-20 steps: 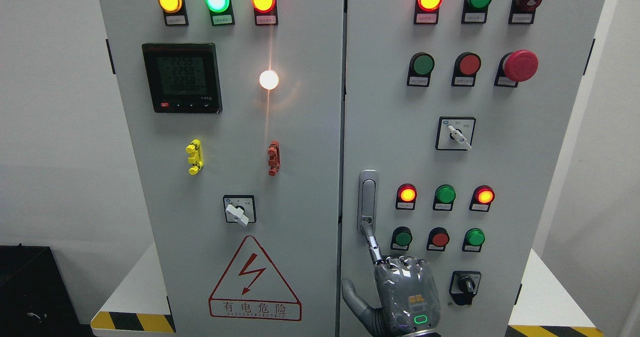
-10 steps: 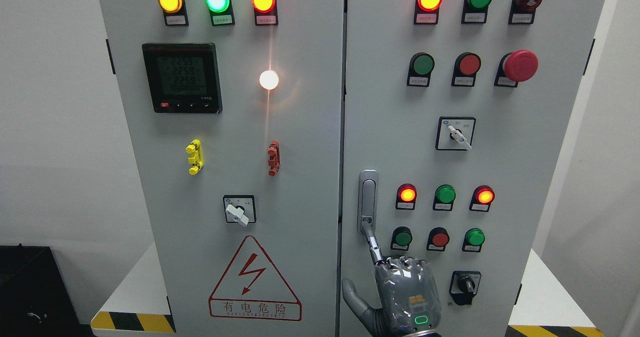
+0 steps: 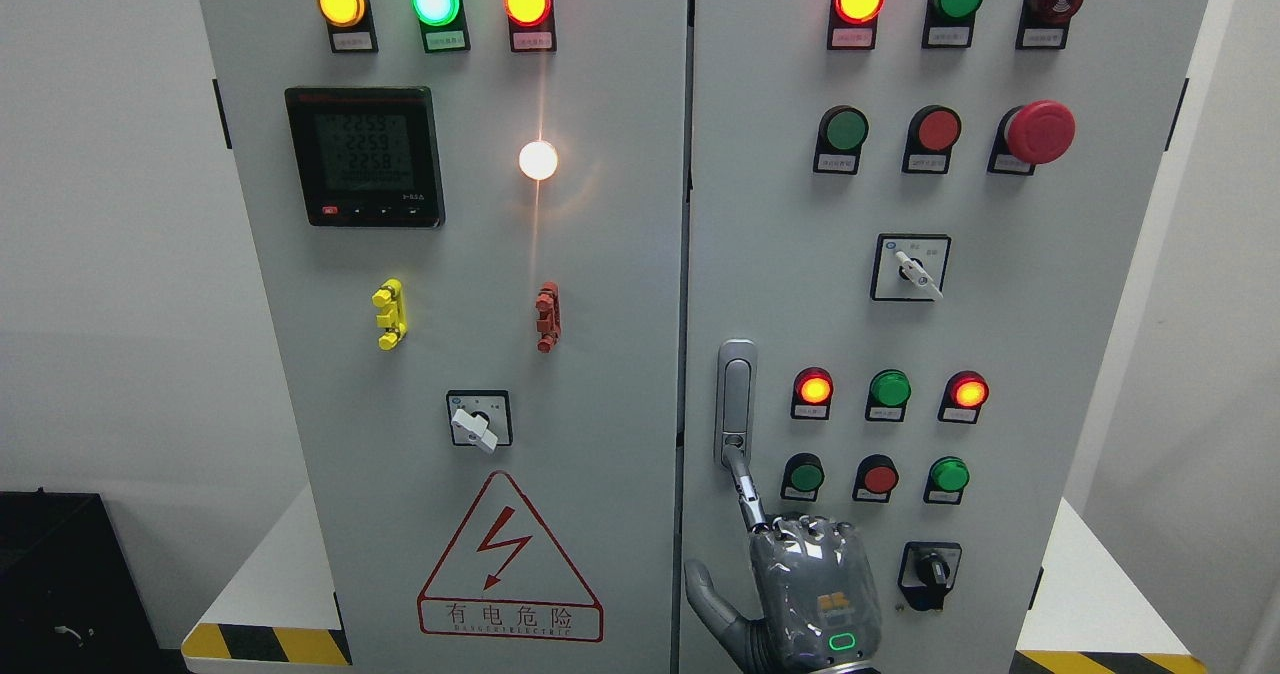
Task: Release door handle
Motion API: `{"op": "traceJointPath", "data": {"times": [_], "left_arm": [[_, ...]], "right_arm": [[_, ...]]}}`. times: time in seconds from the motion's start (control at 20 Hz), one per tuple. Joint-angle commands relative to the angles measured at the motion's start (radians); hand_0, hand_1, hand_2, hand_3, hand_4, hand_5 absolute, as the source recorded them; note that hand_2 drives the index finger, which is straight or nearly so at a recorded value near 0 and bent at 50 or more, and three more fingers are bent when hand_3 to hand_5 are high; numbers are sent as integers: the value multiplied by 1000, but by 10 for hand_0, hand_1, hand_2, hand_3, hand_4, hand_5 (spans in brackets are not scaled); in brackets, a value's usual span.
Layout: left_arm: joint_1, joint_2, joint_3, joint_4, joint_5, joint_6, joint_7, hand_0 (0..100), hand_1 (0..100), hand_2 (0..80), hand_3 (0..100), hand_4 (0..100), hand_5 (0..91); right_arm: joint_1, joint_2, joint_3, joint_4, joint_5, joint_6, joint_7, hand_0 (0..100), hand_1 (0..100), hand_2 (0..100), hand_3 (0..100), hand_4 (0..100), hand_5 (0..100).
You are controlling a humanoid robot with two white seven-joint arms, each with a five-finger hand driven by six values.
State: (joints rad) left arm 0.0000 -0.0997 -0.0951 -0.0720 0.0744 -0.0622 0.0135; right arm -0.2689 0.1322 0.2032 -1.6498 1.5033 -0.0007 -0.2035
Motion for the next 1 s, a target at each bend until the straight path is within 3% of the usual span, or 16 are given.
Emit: {"op": "traceJointPath", "data": {"times": [0.0,0.95], "left_arm": [[17,0,0,0,-1,-1,0,120,556,0,0,0,0],[17,0,0,0,-1,-1,0,120,556,0,0,0,0]], "right_arm": [[2,0,-1,19,0,1,0,369,245,60,1000,1000,1000],[8,-2,-1,15,-1,1,0,367,246,63,1000,1000,1000]]}}
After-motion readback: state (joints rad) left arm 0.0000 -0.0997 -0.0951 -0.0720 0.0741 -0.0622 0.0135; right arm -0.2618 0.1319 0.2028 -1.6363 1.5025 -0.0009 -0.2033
